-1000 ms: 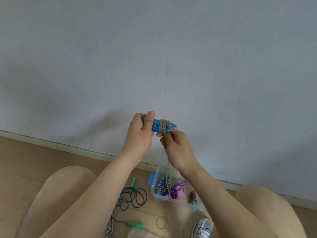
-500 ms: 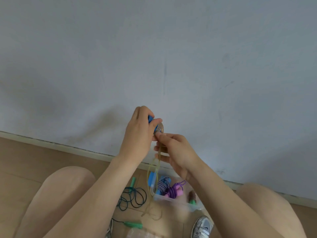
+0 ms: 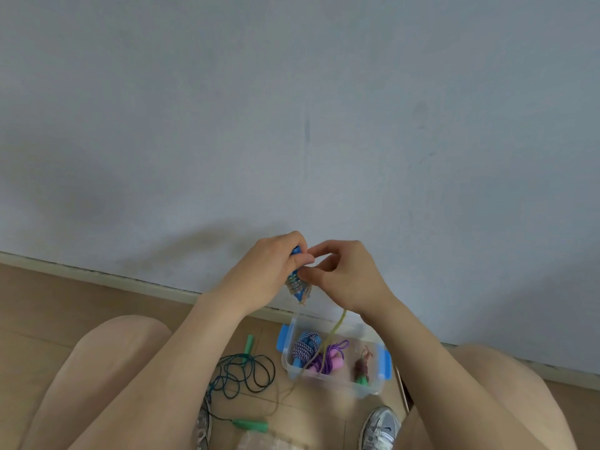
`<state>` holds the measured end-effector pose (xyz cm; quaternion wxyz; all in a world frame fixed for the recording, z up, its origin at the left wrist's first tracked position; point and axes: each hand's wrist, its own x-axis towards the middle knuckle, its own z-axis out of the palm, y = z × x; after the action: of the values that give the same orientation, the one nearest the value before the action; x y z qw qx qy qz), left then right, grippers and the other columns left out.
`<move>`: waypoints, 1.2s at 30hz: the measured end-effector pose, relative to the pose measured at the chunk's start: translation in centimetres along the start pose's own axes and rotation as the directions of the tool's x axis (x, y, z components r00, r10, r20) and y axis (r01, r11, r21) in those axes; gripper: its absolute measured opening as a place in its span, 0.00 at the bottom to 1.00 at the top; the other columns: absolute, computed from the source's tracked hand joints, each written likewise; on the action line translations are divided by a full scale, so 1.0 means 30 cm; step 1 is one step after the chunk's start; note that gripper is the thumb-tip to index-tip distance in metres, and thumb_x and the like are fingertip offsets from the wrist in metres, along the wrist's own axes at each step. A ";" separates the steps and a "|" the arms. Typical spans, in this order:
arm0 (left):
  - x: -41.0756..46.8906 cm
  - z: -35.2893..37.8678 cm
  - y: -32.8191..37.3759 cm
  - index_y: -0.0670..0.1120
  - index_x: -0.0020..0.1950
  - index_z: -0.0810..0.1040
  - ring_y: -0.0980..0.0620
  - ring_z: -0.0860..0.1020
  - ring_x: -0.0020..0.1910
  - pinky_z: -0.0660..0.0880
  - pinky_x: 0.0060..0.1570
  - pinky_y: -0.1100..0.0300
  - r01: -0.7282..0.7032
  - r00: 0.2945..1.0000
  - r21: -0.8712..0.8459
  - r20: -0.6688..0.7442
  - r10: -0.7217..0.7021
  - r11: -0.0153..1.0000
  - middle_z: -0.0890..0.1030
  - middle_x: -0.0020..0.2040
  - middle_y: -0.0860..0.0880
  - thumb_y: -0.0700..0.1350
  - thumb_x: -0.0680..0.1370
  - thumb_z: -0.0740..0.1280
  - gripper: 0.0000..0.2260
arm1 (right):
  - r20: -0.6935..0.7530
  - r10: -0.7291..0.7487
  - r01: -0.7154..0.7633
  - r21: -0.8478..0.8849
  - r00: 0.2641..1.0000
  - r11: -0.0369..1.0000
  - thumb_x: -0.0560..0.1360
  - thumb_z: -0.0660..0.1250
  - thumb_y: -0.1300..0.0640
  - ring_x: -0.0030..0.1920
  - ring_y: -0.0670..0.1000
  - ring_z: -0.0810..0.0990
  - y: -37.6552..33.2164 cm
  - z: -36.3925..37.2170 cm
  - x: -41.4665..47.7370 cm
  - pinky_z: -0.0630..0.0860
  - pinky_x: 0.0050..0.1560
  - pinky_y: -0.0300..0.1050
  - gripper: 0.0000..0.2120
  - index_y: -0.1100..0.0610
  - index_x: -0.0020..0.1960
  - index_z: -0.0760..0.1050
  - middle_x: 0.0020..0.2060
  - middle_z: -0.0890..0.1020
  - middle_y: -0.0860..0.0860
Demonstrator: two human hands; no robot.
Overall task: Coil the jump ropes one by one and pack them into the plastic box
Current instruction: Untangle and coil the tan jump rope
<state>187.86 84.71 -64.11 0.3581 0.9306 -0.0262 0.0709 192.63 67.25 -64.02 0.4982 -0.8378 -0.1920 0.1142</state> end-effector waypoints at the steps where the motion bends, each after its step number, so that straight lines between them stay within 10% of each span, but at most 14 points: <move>1: -0.001 -0.001 -0.006 0.51 0.50 0.77 0.52 0.78 0.42 0.74 0.44 0.53 0.002 1.000 -0.021 -0.004 -0.002 1.000 0.81 0.44 0.52 0.53 0.84 0.66 0.07 | 0.000 -0.055 0.055 -0.050 0.998 0.997 0.73 0.79 0.55 0.25 0.41 0.72 0.008 -0.002 0.005 0.66 0.31 0.31 0.03 0.51 0.46 0.86 0.27 0.80 0.45; 11: -0.006 -0.028 -0.021 0.51 0.45 0.76 0.58 0.73 0.33 0.68 0.35 0.64 -0.037 0.992 -0.134 -0.122 0.021 0.990 0.78 0.34 0.57 0.56 0.87 0.57 0.16 | 0.066 -0.318 0.323 -0.087 0.946 0.943 0.80 0.73 0.53 0.44 0.47 0.84 0.028 -0.040 0.034 0.79 0.50 0.42 0.05 0.53 0.49 0.86 0.42 0.88 0.47; 16: 0.000 -0.036 -0.018 0.50 0.42 0.77 0.56 0.71 0.32 0.70 0.36 0.56 -0.012 0.993 -0.301 -0.115 -0.023 0.954 0.75 0.33 0.57 0.50 0.89 0.56 0.18 | 0.160 -0.242 0.204 0.221 0.957 0.954 0.85 0.65 0.64 0.37 0.51 0.81 0.012 -0.059 0.027 0.82 0.46 0.44 0.11 0.62 0.65 0.80 0.38 0.85 0.56; 21: -0.006 -0.030 0.012 0.46 0.47 0.76 0.50 0.76 0.39 0.79 0.42 0.48 0.023 0.990 -0.577 -0.098 -0.097 0.816 0.77 0.39 0.51 0.50 0.89 0.54 0.17 | 0.238 -0.134 0.026 0.407 0.962 0.913 0.86 0.65 0.56 0.41 0.60 0.79 0.006 -0.040 0.031 0.80 0.46 0.51 0.09 0.59 0.61 0.78 0.46 0.81 0.74; 26: 0.013 -0.020 0.010 0.42 0.48 0.75 0.54 0.72 0.31 0.70 0.32 0.63 0.005 0.963 -0.762 -0.172 -0.209 0.647 0.74 0.37 0.49 0.54 0.89 0.56 0.18 | 0.259 -0.028 -0.133 0.582 0.966 0.802 0.78 0.66 0.58 0.29 0.48 0.63 0.009 0.051 0.015 0.63 0.31 0.40 0.08 0.59 0.56 0.76 0.35 0.76 0.54; 31: 0.027 0.018 -0.002 0.43 0.50 0.76 0.52 0.76 0.35 0.74 0.39 0.57 0.089 0.871 -0.603 -0.339 -0.356 0.793 0.79 0.40 0.49 0.57 0.88 0.57 0.19 | 0.082 0.040 -0.071 0.420 0.996 0.905 0.87 0.59 0.59 0.31 0.48 0.68 -0.019 0.122 -0.016 0.68 0.31 0.40 0.12 0.62 0.51 0.80 0.37 0.81 0.51; 36: 0.031 0.028 -0.002 0.42 0.58 0.71 0.55 0.77 0.43 0.70 0.37 0.73 0.166 0.829 -0.417 -0.432 -0.355 0.894 0.77 0.46 0.51 0.53 0.87 0.59 0.14 | 0.184 0.076 -0.137 0.346 0.980 0.928 0.87 0.54 0.59 0.27 0.51 0.71 -0.067 0.183 -0.072 0.68 0.28 0.43 0.19 0.58 0.39 0.74 0.31 0.77 0.54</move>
<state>188.88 84.19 -64.61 0.5240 0.7927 0.1838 0.2515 188.19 71.51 -64.87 0.6172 -0.7300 -0.1635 0.2439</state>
